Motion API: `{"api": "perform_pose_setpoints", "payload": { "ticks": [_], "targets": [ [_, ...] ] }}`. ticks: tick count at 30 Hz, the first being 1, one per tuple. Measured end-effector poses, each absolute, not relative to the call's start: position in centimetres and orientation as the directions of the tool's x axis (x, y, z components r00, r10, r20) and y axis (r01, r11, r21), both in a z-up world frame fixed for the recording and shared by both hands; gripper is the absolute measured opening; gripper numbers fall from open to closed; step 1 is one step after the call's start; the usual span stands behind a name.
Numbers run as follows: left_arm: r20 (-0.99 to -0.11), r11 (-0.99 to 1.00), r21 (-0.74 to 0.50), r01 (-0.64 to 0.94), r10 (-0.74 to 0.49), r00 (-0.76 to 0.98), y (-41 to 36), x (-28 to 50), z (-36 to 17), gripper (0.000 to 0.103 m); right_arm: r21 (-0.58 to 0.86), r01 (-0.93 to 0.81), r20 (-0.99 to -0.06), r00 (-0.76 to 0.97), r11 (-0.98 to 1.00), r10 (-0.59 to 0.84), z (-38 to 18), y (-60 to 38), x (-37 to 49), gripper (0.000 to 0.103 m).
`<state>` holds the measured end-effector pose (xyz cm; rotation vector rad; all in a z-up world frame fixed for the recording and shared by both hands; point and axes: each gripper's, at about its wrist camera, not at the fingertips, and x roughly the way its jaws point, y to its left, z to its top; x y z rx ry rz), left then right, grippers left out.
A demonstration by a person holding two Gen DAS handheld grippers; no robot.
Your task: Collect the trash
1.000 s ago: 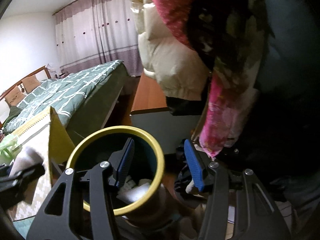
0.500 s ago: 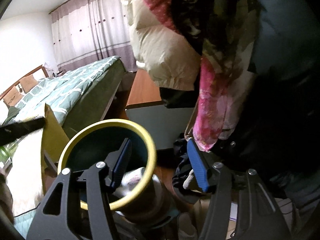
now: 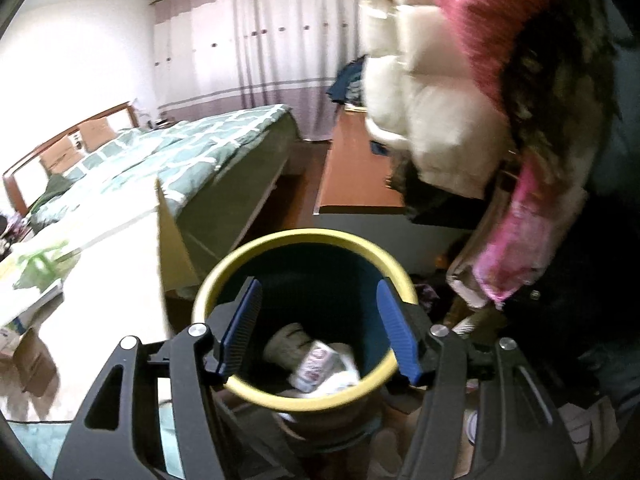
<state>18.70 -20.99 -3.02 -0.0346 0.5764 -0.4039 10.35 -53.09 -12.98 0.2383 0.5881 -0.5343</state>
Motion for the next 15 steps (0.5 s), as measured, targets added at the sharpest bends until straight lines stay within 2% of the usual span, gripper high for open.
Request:
{"api": "perform_pose_setpoints", "payload": {
  "ticks": [9,15],
  "targets": [
    [-0.470,0.993,-0.095,0.075,-0.111,0.875,-6.1,15.4,-2.2,0.098,0.049,0.368,-0.575,0.771,0.929,-0.275,-11.8,-44.1,13.8,0.058],
    [-0.484,0.992,-0.117,-0.056,-0.008,0.875,1.2,14.1,-3.3,0.098,0.077,0.178,-0.557,0.824,0.981,-0.106,-10.6,-36.6,15.0,0.058]
  ]
}}
